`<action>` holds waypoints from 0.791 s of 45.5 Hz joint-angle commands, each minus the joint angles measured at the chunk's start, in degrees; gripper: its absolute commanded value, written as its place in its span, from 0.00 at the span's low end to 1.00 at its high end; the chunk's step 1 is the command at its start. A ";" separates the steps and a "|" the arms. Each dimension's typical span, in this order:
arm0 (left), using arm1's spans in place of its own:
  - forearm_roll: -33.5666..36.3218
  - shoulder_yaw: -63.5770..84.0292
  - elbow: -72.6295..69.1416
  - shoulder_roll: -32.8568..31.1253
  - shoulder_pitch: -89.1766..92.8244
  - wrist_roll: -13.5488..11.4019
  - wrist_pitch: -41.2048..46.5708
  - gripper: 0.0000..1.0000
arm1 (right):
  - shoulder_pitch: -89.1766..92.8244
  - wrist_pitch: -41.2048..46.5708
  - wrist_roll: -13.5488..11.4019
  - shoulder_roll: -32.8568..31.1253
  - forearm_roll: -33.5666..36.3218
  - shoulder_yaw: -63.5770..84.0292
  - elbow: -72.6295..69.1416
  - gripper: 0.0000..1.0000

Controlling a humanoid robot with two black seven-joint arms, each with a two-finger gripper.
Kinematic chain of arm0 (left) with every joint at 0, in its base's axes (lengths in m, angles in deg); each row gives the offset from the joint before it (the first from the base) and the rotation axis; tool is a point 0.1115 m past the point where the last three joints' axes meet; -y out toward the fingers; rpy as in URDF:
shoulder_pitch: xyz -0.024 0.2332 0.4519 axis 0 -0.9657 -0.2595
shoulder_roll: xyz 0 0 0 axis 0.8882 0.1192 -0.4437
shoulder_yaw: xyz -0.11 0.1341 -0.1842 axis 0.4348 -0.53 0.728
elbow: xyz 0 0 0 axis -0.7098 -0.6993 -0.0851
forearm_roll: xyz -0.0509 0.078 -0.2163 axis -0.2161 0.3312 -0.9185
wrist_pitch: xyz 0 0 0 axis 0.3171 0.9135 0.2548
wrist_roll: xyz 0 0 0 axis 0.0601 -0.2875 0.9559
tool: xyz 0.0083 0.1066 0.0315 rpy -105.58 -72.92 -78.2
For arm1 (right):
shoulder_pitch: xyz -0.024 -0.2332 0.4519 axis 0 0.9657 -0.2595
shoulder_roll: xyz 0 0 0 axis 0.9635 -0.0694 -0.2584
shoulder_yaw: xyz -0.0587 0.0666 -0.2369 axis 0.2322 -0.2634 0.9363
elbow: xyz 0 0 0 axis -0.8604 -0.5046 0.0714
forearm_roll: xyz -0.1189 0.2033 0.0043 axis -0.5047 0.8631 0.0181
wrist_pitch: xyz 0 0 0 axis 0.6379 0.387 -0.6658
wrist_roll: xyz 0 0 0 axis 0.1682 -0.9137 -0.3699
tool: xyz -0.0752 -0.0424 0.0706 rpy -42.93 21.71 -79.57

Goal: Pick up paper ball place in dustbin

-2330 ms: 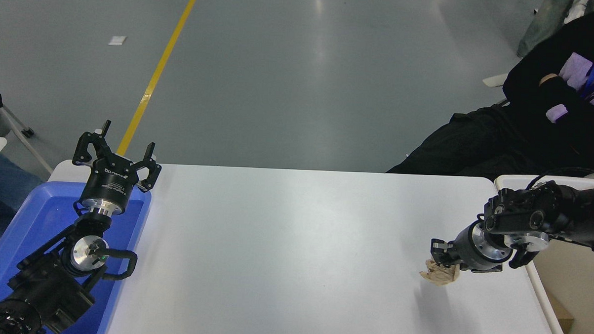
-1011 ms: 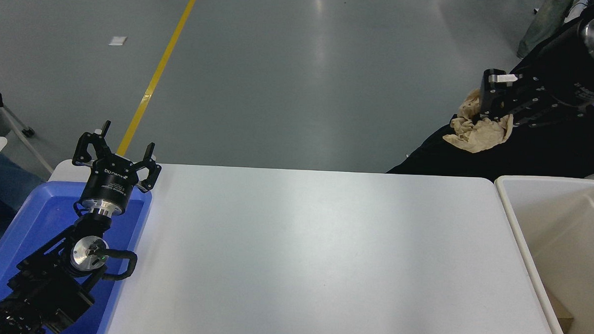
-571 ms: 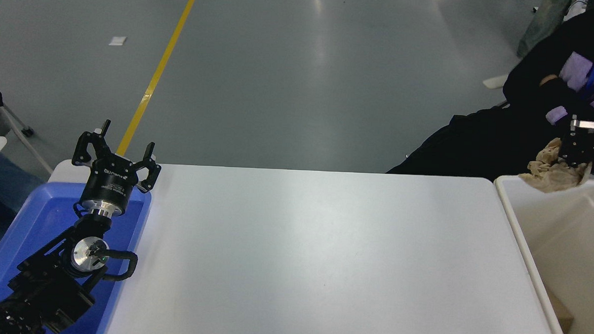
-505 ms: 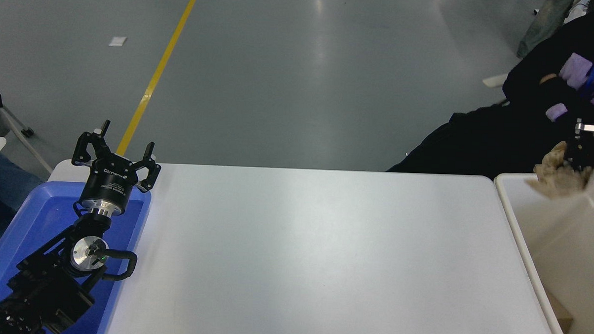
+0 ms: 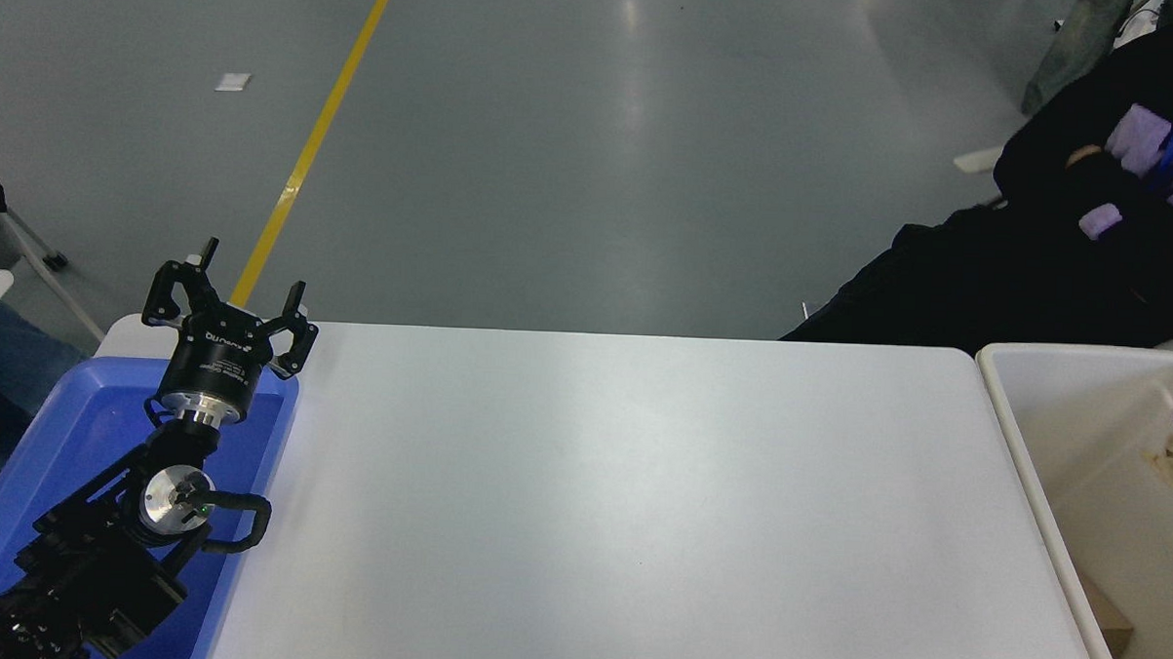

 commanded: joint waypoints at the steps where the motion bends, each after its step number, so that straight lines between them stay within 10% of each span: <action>1: 0.02 0.00 0.01 0.00 0.08 0.00 0.00 0.98 | 17.75 -4.92 -0.14 6.95 0.13 -9.37 18.75 0.00; 36: 0.02 0.09 0.01 0.00 0.08 0.00 0.00 0.98 | 29.36 -5.01 -0.05 15.84 0.13 -11.04 39.07 0.05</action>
